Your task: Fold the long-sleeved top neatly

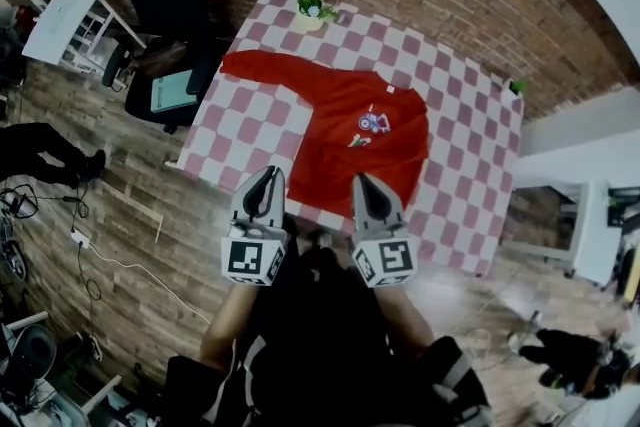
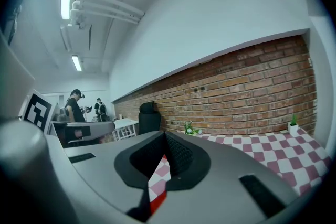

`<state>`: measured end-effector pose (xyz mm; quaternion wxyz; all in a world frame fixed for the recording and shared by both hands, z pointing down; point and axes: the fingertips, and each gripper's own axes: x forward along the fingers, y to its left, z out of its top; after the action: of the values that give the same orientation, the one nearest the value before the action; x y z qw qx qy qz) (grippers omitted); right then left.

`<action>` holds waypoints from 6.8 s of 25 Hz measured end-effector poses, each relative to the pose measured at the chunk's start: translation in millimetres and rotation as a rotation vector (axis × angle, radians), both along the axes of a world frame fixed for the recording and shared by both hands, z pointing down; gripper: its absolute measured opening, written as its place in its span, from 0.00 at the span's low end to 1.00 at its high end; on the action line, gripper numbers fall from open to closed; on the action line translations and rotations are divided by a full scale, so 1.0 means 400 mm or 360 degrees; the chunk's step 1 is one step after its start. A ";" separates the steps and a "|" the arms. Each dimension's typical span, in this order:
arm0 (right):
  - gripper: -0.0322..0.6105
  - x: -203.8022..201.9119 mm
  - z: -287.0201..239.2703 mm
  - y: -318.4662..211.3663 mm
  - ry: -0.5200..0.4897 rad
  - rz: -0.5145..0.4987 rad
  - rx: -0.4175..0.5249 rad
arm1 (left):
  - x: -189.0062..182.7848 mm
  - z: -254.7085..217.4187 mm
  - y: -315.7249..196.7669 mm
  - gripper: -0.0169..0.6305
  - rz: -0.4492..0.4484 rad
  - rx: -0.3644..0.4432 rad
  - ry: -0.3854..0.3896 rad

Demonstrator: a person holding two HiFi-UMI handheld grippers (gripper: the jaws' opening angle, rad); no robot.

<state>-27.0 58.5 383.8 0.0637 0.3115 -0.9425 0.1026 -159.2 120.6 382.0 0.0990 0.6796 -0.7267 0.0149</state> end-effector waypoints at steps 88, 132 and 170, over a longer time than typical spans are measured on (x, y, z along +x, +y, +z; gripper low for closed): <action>0.06 -0.329 0.048 -0.417 0.0269 0.0500 0.0022 | -0.843 0.626 -0.633 0.07 -0.0180 -0.0746 0.0425; 0.06 0.358 0.097 -0.140 0.0168 0.0974 -0.0056 | 0.217 0.215 -0.492 0.07 0.0960 -0.0311 -0.0205; 0.06 0.589 0.159 0.094 0.0131 0.1040 -0.0139 | 0.699 0.638 -0.159 0.18 0.1357 -0.0722 -0.0245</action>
<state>208.4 96.0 447.5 0.0786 0.5981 -0.7842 0.1453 120.3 57.2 637.3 0.1755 0.8749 -0.3672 0.2624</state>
